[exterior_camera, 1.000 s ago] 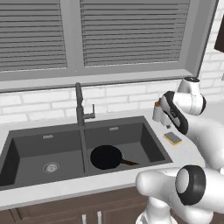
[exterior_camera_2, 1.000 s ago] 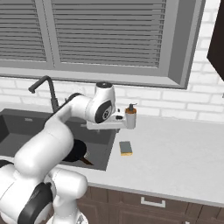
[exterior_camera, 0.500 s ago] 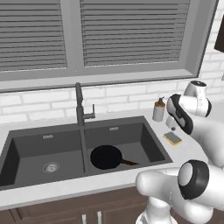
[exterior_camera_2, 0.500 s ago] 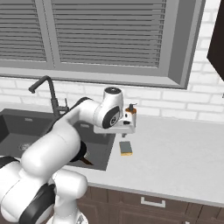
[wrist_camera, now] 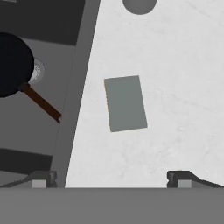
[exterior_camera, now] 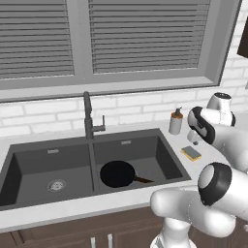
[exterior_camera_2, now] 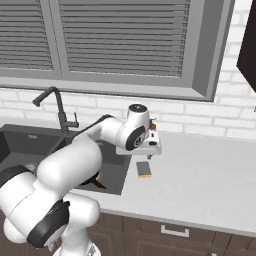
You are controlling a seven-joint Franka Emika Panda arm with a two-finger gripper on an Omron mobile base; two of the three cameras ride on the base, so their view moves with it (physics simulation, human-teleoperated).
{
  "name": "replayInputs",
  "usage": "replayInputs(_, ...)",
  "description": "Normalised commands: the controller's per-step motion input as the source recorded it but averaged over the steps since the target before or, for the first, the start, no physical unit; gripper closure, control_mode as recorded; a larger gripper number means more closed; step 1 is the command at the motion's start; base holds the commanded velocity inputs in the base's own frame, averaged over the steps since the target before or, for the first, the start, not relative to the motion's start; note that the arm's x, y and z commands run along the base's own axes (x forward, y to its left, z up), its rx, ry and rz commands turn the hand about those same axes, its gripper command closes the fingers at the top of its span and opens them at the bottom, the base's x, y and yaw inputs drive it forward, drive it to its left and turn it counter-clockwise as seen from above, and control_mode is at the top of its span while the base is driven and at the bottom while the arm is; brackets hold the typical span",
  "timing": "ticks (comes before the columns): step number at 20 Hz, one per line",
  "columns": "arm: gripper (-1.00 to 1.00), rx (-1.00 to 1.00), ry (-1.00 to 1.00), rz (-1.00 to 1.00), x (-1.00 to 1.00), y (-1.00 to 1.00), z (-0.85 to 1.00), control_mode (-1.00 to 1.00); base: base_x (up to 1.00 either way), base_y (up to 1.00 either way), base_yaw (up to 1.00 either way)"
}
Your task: Pick the pan and sponge and place them into the sink. Then turn on the water.
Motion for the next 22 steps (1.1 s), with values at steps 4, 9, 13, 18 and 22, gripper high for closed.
replayInputs(4,-1.0,0.0,0.0,0.0,0.22,-0.22,-0.14,-1.0,0.0,0.0,0.0)
replayInputs(9,-1.0,0.0,0.0,0.0,0.15,-0.12,-0.13,-1.0,0.0,0.0,0.0)
replayInputs(13,-1.0,0.0,0.0,0.0,0.12,0.0,-0.13,-1.0,0.0,0.0,0.0)
replayInputs(18,-1.0,0.0,0.0,-0.02,0.13,0.02,-0.15,-1.0,0.0,0.0,0.0)
replayInputs(22,-1.0,0.0,0.0,0.0,0.13,0.0,-0.19,-1.0,0.0,0.0,0.0)
